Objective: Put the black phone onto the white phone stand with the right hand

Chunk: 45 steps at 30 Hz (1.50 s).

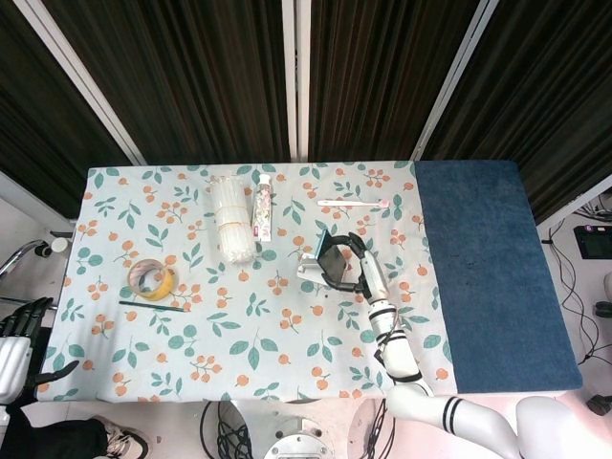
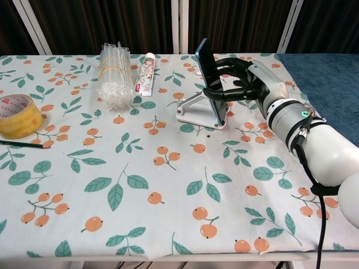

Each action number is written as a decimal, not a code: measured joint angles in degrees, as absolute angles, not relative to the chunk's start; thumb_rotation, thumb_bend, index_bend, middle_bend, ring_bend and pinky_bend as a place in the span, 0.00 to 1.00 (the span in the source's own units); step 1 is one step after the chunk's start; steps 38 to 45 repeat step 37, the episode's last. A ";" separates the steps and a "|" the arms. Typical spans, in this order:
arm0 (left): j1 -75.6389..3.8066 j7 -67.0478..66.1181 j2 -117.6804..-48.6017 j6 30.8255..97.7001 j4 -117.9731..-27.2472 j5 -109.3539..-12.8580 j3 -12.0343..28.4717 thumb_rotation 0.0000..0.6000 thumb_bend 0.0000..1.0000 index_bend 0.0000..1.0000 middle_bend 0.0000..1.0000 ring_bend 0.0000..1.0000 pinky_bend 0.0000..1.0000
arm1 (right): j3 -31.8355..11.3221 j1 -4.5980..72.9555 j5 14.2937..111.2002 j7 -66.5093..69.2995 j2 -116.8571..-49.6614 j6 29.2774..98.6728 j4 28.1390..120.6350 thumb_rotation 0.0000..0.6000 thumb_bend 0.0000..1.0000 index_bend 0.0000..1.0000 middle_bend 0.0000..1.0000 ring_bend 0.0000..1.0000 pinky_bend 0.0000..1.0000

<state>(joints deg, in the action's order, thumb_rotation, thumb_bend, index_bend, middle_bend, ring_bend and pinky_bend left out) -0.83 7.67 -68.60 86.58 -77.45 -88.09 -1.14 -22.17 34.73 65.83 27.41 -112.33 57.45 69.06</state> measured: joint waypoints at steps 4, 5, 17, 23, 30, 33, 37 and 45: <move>-0.80 7.57 -68.61 86.56 -77.53 -88.08 -1.14 0.74 0.02 0.06 0.09 0.10 0.19 | -20.96 34.66 67.16 29.03 -110.87 55.80 69.59 1.00 0.00 0.00 0.00 0.00 0.00; -0.78 7.53 -68.61 86.57 -77.56 -88.08 -1.15 0.74 0.02 0.06 0.09 0.10 0.19 | -20.78 34.59 67.39 29.36 -110.71 55.72 69.64 1.00 0.00 0.00 0.00 0.00 0.00; -0.67 6.66 -68.24 87.05 -78.52 -88.36 -1.10 0.74 0.02 0.06 0.09 0.10 0.19 | -17.02 31.51 76.42 27.01 -103.98 63.41 72.75 1.00 0.00 0.00 0.00 0.00 0.00; -0.49 5.78 -67.97 87.66 -79.28 -88.18 -0.74 0.74 0.02 0.06 0.09 0.10 0.19 | -12.41 26.81 80.94 10.91 -93.32 69.56 75.99 1.00 0.02 0.00 0.00 0.00 0.00; -0.92 4.61 -68.65 88.01 -79.67 -87.94 0.15 0.73 0.03 0.06 0.09 0.10 0.19 | -7.27 14.28 78.06 -16.85 -77.32 80.09 87.52 1.00 0.04 0.00 0.00 0.00 0.00; -1.31 4.04 -68.78 87.67 -80.05 -87.99 0.31 0.73 0.03 0.05 0.09 0.10 0.19 | -5.39 9.81 77.36 -22.42 -72.48 83.23 91.38 1.00 0.05 0.00 0.00 0.00 0.00; -1.67 3.40 -68.69 87.54 -80.65 -88.25 0.45 0.74 0.03 0.06 0.09 0.10 0.19 | -2.46 5.16 77.34 -21.47 -71.24 87.94 92.12 1.00 0.05 0.00 0.00 0.00 0.00; -1.67 3.40 -68.69 87.54 -80.65 -88.25 0.45 0.74 0.03 0.06 0.09 0.10 0.19 | -2.46 5.16 77.34 -21.47 -71.24 87.94 92.12 1.00 0.05 0.00 0.00 0.00 0.00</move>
